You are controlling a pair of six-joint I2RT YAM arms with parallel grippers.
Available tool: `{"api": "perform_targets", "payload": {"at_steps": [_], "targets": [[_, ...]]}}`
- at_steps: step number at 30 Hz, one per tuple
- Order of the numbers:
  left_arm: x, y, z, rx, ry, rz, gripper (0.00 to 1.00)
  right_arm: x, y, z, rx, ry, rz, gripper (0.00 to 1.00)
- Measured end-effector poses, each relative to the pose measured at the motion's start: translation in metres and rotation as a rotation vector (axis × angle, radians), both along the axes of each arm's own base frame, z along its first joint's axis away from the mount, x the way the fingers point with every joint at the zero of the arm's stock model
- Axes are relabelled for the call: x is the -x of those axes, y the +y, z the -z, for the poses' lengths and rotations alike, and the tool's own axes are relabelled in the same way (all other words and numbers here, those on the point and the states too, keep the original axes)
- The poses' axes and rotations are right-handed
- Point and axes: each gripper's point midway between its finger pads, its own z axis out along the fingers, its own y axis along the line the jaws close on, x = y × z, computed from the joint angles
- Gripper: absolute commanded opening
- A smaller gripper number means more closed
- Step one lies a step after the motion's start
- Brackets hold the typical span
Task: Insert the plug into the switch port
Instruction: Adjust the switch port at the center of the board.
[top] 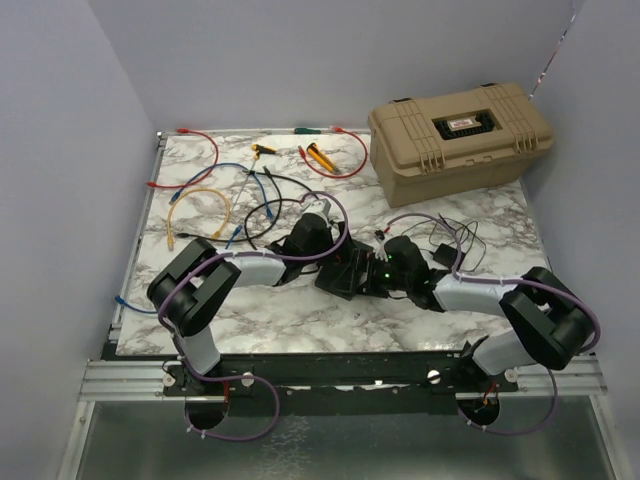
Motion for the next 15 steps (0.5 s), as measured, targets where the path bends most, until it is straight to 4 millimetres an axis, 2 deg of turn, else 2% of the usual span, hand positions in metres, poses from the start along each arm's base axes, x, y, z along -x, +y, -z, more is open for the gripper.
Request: {"api": "perform_targets", "payload": {"at_steps": [6,15], "targets": [[-0.002,0.017,-0.006,-0.024,0.003,-0.027,0.99,-0.006,-0.015,-0.003,0.093,-0.038,0.049,1.0],[-0.011,0.06,-0.05,-0.111,-0.086,-0.124,0.99,-0.029,-0.059,-0.038,0.317,-0.185,0.165,1.0]]}}
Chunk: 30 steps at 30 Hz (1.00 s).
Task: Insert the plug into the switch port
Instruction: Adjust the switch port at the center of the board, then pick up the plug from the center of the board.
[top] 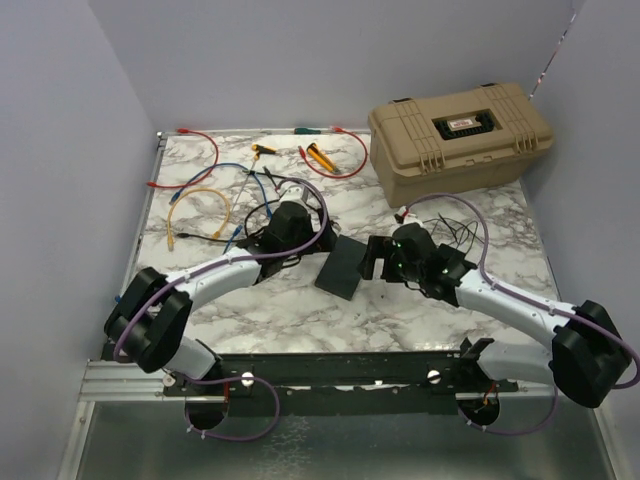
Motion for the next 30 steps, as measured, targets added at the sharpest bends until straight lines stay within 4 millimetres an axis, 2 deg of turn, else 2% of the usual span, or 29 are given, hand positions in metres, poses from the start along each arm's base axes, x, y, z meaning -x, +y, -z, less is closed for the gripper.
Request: {"api": "perform_targets", "payload": {"at_steps": [3,10,13,15,20,24,30], "targets": [[0.001,0.011,-0.02,-0.033,-0.033,-0.009,0.99,-0.007,-0.021,-0.004,0.11,-0.025,0.06,1.0],[0.006,0.043,-0.117,-0.107,-0.256,0.011,0.99,-0.022,-0.07,-0.017,0.322,-0.057,0.201,1.0],[0.013,0.056,-0.142,-0.137,-0.344,0.023,0.99,-0.032,-0.09,-0.024,0.368,-0.061,0.266,1.0],[0.015,0.065,-0.145,-0.172,-0.38,0.021,0.99,-0.039,-0.101,-0.028,0.391,-0.057,0.306,1.0],[0.018,0.081,-0.119,-0.279,-0.356,0.031,0.99,-0.058,-0.12,-0.028,0.432,-0.024,0.382,1.0],[0.02,0.089,-0.11,-0.326,-0.344,0.031,0.99,-0.071,-0.141,-0.013,0.445,0.036,0.445,1.0],[0.022,0.099,-0.115,-0.362,-0.371,-0.003,0.99,-0.084,-0.171,0.015,0.444,0.134,0.518,1.0]]}}
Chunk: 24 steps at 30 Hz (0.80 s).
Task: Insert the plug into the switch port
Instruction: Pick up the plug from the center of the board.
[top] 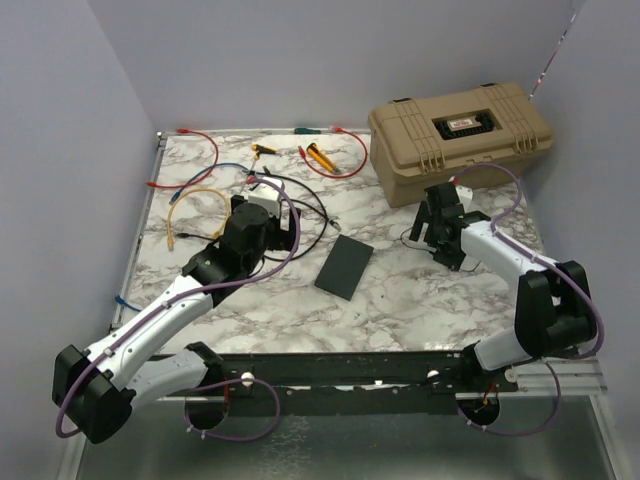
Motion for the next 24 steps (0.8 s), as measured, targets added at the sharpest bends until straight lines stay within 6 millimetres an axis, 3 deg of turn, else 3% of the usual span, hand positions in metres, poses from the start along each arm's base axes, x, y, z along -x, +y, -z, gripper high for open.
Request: {"api": "perform_targets", "payload": {"at_steps": [13,24], "targets": [[0.003,-0.002,0.0,-0.018,-0.009,0.003,0.99,-0.012,-0.039,0.017,-0.069,0.044,0.101,1.0],[0.003,-0.002,0.001,-0.019,-0.008,0.003,0.99,0.0,-0.059,0.021,-0.08,0.058,0.168,1.0]]}}
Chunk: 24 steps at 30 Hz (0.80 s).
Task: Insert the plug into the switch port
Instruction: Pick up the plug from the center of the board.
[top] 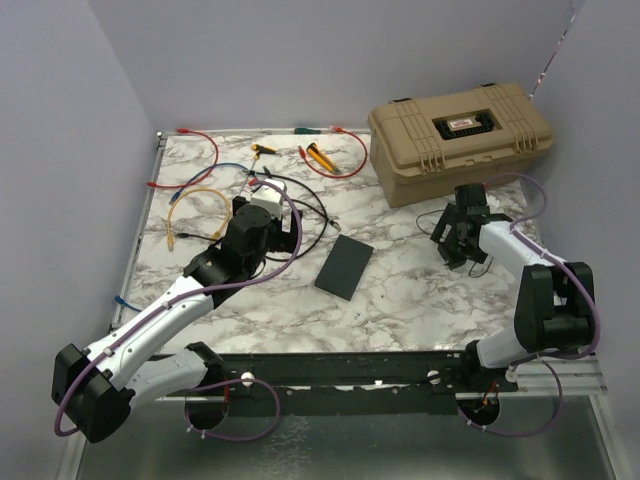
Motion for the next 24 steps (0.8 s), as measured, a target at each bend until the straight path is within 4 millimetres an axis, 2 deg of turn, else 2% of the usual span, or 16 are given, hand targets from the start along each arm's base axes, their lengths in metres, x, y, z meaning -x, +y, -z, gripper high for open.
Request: {"api": "perform_targets", "payload": {"at_steps": [7,13,18,21,24], "targets": [[0.0,0.0,0.001,-0.001,0.001,0.0,0.99,0.02,-0.001,0.014,-0.016,0.064,0.02,1.0],[0.0,0.0,0.001,0.0,0.002,0.0,0.99,0.032,0.019,0.023,-0.121,0.064,-0.033,1.0],[0.0,0.0,0.001,0.0,0.002,0.001,0.99,0.025,0.038,0.005,-0.213,-0.029,-0.105,1.0],[0.0,0.0,0.001,0.0,0.002,0.001,0.99,0.013,0.043,-0.013,-0.227,-0.113,-0.144,1.0],[0.0,0.0,0.002,-0.001,0.004,0.001,0.99,0.005,0.044,-0.018,-0.217,-0.149,-0.166,1.0]]}}
